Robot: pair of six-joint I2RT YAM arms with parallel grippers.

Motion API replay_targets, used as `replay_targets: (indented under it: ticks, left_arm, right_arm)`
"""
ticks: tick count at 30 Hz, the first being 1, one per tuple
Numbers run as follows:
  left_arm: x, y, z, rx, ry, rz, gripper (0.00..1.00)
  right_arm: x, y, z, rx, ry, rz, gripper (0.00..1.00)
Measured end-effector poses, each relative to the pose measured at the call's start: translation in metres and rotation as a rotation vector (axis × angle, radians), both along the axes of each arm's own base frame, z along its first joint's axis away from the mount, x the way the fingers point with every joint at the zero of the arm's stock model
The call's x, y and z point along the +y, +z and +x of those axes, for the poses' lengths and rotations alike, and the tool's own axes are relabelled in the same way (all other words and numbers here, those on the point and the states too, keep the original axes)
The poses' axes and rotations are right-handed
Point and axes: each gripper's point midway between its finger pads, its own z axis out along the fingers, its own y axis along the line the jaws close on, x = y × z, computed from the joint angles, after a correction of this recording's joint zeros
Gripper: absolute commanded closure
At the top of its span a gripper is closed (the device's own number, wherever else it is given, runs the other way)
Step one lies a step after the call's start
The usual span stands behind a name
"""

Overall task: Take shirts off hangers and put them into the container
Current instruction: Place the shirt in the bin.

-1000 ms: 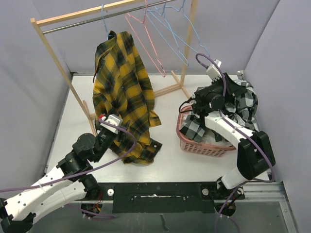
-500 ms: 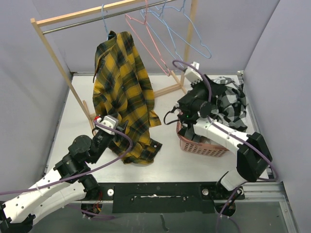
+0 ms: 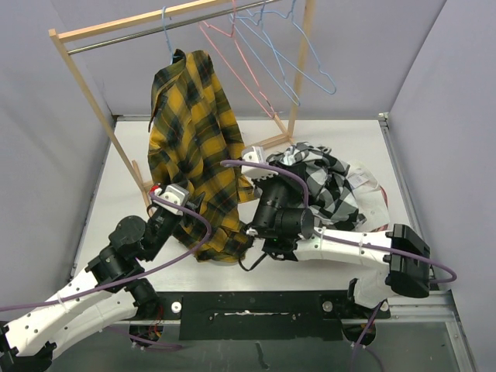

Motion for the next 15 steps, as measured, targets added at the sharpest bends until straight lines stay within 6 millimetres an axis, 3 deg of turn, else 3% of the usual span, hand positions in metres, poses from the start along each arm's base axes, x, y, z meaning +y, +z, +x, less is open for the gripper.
replay_targets:
  ticks: [9, 15]
  left_arm:
    - [0.0, 0.0, 0.0, 0.0, -0.003, 0.0, 0.48]
    - [-0.001, -0.002, 0.001, 0.004, -0.003, 0.005, 0.48]
  right_arm:
    - [0.024, -0.036, -0.017, -0.01, 0.091, 0.025, 1.0]
    - [0.032, -0.037, -0.019, -0.029, 0.134, -0.003, 1.0]
